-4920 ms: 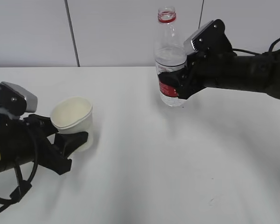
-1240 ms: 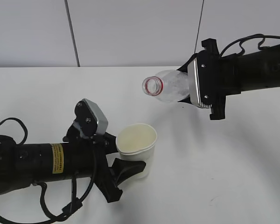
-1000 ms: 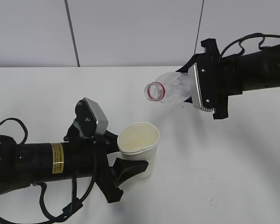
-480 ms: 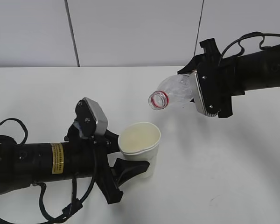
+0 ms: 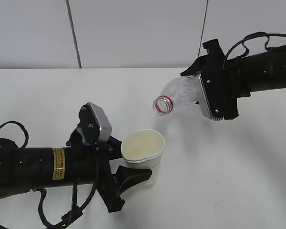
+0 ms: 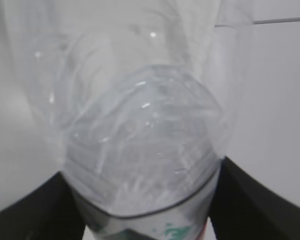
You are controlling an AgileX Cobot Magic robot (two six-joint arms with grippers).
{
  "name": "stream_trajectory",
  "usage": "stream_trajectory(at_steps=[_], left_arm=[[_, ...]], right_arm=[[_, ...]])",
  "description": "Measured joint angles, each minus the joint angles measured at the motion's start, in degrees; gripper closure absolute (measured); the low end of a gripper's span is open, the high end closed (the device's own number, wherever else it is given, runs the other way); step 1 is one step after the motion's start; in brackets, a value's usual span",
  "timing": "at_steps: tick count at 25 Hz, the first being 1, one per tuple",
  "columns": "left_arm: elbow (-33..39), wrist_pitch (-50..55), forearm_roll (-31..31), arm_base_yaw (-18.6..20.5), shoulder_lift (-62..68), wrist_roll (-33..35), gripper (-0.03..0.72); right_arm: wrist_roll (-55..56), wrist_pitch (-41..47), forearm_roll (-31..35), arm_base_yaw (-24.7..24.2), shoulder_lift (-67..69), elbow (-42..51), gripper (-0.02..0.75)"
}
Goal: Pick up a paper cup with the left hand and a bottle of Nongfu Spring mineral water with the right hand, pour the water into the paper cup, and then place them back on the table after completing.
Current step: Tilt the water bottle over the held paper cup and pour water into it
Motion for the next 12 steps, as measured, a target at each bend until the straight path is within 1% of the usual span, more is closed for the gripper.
stream_trajectory(at_steps=[5,12], left_arm=[[-0.07,-0.41,0.06,0.00,0.00,0.00,0.284],[-0.07,-0.41,0.18,0.00,0.00,0.00,0.284]], right_arm=[[-0.48,-0.24,0.00,0.00,0.00,-1.81,0.258],[-5.82,-3.26,0.00,0.00,0.00,-2.63,0.258]])
